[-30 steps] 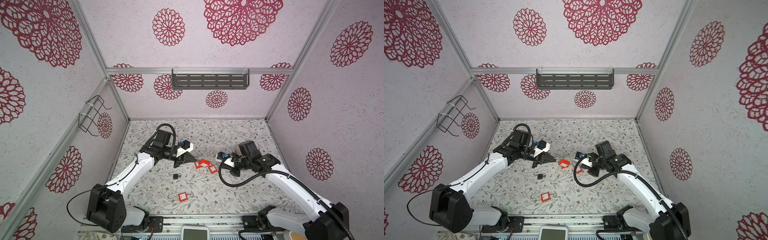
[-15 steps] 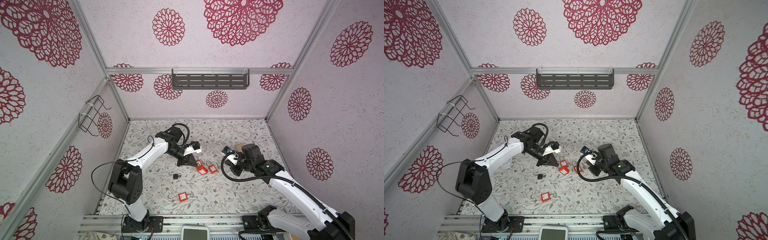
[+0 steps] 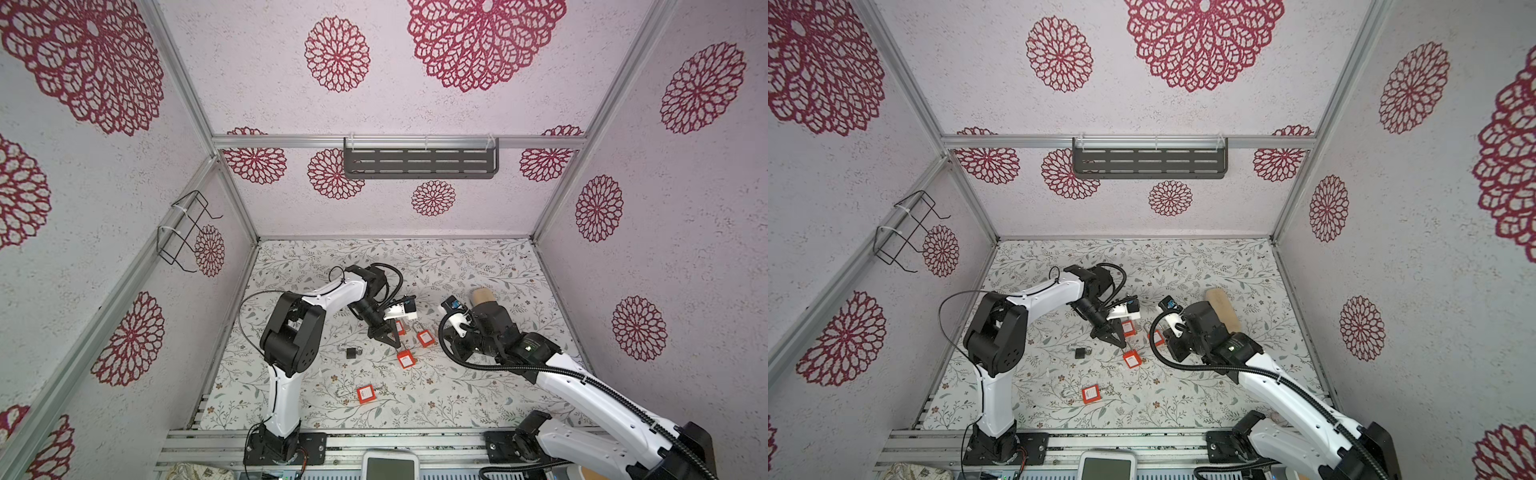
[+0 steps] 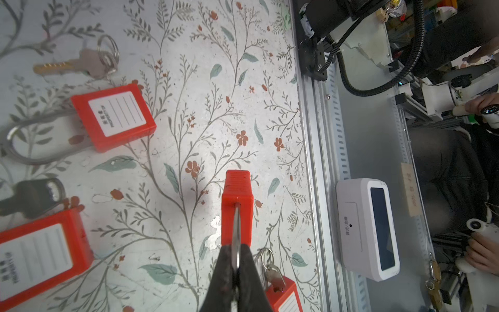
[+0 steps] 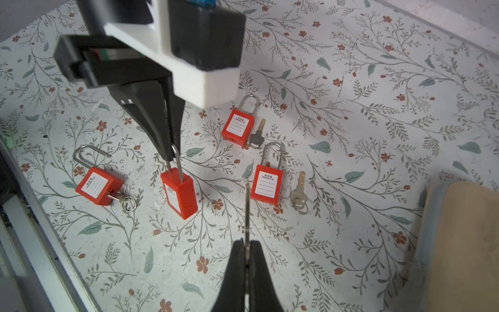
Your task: Lock with the key
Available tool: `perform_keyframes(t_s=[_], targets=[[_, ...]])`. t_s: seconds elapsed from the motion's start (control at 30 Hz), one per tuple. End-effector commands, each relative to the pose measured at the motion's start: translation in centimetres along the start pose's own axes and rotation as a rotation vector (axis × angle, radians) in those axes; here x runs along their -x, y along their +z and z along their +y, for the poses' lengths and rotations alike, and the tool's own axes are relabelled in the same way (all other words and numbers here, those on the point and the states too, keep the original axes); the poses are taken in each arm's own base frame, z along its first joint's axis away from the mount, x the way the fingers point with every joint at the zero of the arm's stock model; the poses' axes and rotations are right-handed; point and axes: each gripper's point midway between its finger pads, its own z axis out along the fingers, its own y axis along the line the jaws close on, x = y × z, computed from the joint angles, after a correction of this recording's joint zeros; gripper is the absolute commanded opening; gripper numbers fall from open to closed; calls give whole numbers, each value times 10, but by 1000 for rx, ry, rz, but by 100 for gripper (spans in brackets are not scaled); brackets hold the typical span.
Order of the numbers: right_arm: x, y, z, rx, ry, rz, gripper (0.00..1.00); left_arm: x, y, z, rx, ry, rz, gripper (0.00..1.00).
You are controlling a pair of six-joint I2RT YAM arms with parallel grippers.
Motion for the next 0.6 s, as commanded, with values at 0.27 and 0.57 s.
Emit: perform_keyframes(t_s=[0.27,0.57], targets=[[-16,11,5,20,143,12,0,-1,10,14,-2,-74,56,0],[-22,24,12,65,155,53,0,-6,15,32,58,-115,101,0]])
